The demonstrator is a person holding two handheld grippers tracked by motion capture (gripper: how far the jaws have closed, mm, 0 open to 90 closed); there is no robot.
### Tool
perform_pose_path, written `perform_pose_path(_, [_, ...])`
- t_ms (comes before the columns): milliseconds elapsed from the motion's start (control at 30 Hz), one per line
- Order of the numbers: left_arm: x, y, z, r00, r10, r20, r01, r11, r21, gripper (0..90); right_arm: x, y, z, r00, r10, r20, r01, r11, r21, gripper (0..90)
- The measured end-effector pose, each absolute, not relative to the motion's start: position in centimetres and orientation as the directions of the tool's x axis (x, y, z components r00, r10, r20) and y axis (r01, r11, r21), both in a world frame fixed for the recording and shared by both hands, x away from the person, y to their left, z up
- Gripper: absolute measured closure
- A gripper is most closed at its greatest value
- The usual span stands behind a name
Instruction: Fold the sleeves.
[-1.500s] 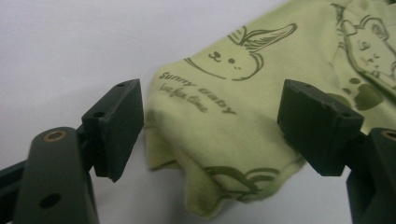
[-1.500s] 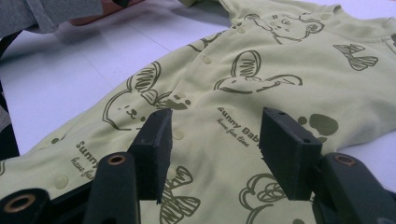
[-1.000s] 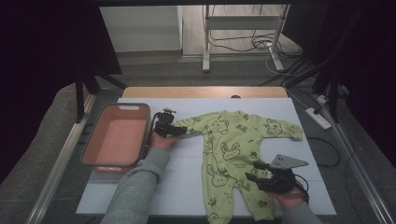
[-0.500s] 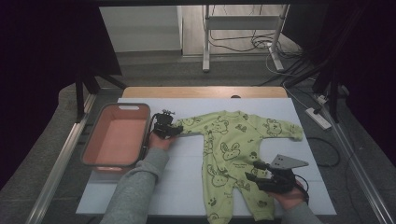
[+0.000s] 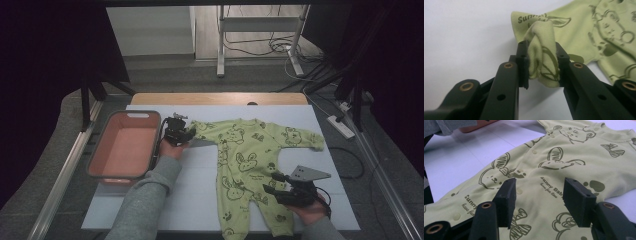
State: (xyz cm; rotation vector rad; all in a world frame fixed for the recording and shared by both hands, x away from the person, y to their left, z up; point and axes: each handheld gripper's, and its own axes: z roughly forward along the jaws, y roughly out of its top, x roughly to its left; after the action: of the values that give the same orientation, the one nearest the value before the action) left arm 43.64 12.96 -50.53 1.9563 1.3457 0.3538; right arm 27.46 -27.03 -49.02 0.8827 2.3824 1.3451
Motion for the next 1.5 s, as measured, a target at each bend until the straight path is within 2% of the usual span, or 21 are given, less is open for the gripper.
perform_pose_path(200, [43.4,12.7,-49.1,0.43,0.88,-0.2,0.67,-0.163,0.724,72.1,27.4,-27.1,-49.0,-0.778,0.625,0.064,0.377,0.383,0.843,44.9])
perform_pose_path(600, [42.8,11.2,-47.4,0.504,0.835,-0.221,0.627,-0.178,0.759,72.1,27.4,-27.1,-49.0,-0.777,0.627,0.063,0.376,0.382,0.844,44.8])
perform_pose_path(1500, [42.1,8.5,-46.8,0.602,0.761,-0.243,0.583,-0.211,0.784,72.1,27.5,-27.4,-48.9,-0.762,0.645,0.053,0.374,0.372,0.85,40.3])
